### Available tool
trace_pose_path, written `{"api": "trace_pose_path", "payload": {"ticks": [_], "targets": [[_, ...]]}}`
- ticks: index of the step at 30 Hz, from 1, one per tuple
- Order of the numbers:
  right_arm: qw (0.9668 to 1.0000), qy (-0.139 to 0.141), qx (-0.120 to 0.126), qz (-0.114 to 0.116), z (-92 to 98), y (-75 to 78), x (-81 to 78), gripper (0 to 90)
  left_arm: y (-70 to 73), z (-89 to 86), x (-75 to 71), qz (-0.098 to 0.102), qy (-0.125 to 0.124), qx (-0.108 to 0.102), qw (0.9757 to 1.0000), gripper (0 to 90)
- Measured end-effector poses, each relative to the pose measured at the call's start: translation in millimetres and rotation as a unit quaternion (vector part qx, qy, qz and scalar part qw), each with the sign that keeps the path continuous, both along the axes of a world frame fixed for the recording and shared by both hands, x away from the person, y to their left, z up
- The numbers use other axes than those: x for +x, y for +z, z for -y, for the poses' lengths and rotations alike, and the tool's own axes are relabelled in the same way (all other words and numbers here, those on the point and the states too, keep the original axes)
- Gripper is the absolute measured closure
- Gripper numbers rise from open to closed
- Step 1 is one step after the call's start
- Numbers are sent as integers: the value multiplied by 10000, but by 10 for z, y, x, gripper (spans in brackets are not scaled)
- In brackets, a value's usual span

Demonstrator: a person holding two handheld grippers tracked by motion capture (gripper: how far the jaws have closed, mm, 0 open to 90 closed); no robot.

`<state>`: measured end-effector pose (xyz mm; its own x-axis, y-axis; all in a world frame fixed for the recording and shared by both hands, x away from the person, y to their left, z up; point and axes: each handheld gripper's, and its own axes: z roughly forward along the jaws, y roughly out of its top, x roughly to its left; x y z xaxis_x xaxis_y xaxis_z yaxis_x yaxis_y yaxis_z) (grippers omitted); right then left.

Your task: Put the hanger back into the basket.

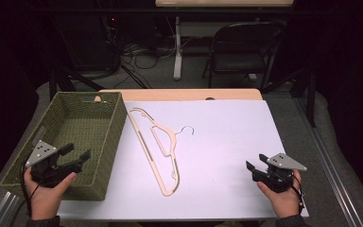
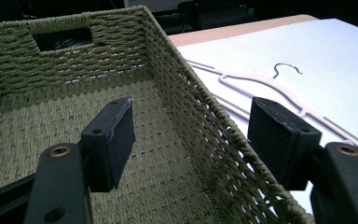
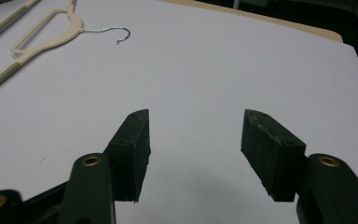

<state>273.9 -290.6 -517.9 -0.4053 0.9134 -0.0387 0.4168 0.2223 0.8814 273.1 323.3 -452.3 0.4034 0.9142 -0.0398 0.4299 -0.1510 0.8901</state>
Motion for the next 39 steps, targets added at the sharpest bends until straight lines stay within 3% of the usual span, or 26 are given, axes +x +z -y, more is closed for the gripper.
{"api": "trace_pose_path", "payload": {"ticks": [1, 3, 12, 16, 21, 27, 32, 37, 39], "targets": [[9998, 160, 24, -118, 3, 3, 18, 487, -4, -3, 2, -3, 12, -10, 10000, 305], [9998, 176, -17, -70, -11, 5, 7, 501, -9, -6, 2, 28, 40, -50, 10000, 295], [9990, 48, -449, -24, -108, 37, 12, 480, 13, 2, -48, 72, -5, -57, 10000, 243], [9992, 283, -181, -227, -111, 110, 33, 506, 35, 17, -73, 66, -77, -72, 9999, 236], [9988, 378, -231, -203, -153, 188, 64, 482, 55, 28, -86, 45, -107, -168, 9998, 233], [9976, 564, -48, -397, -233, 340, 227, 459, 57, 60, -70, -43, -110, -134, 9998, 233], [9969, 686, -203, -342, -425, 595, 414, 433, 49, 86, -47, -84, -141, -96, 9998, 233], [9947, 861, -287, -493, -601, 678, 560, 416, 44, 97, -43, -102, -152, -91, 9998, 234], [9925, 972, -476, -564, -739, 687, 644, 418, 44, 100, -44, -94, -149, -74, 9998, 235]]}}
